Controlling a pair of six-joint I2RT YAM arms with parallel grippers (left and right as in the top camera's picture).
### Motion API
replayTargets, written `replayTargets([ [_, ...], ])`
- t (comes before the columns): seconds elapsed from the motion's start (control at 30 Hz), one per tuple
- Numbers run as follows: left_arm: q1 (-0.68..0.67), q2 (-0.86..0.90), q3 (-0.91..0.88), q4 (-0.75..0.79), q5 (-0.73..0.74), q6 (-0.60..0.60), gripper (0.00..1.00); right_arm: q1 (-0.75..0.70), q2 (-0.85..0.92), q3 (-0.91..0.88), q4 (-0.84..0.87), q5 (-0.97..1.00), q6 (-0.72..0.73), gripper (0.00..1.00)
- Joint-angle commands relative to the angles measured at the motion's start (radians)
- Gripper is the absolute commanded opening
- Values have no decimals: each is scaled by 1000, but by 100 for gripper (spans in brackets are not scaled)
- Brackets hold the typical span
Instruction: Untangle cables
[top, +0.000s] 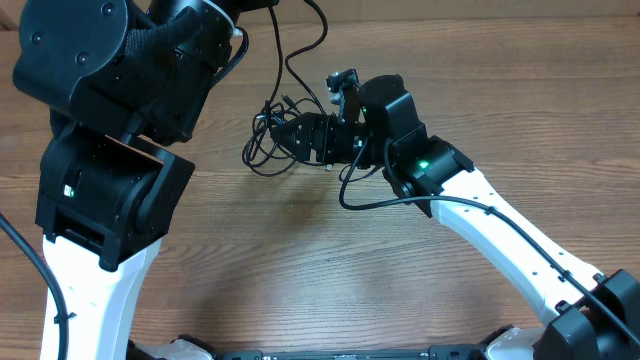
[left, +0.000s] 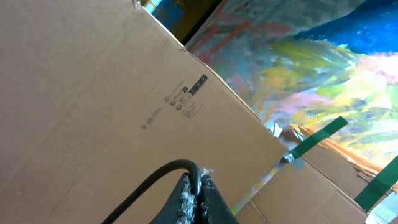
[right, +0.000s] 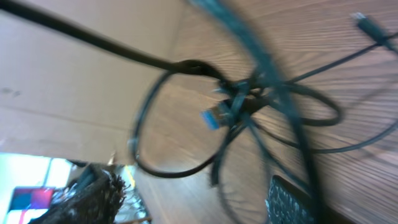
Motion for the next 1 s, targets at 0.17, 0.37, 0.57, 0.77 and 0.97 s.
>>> replayTargets([
  [0.17,-21,-6,24,13,-13,-37,4,23,-5,14,41,29,56,71],
  [0.37,-60,-6,24,14,-13,-36,5,43,-4,14,-61,267,56,40],
  [0.57,-58,-6,24,-7,-156,5,4,43,-4,14,-153,314,56,4],
  [0.77,-58,-11,24,10,-369,73,5,41,-4,12,-376,513,65,4],
  [0.97,-58,-32,24,257,-621,289,4,11,-4,-42,-463,594,122,4],
])
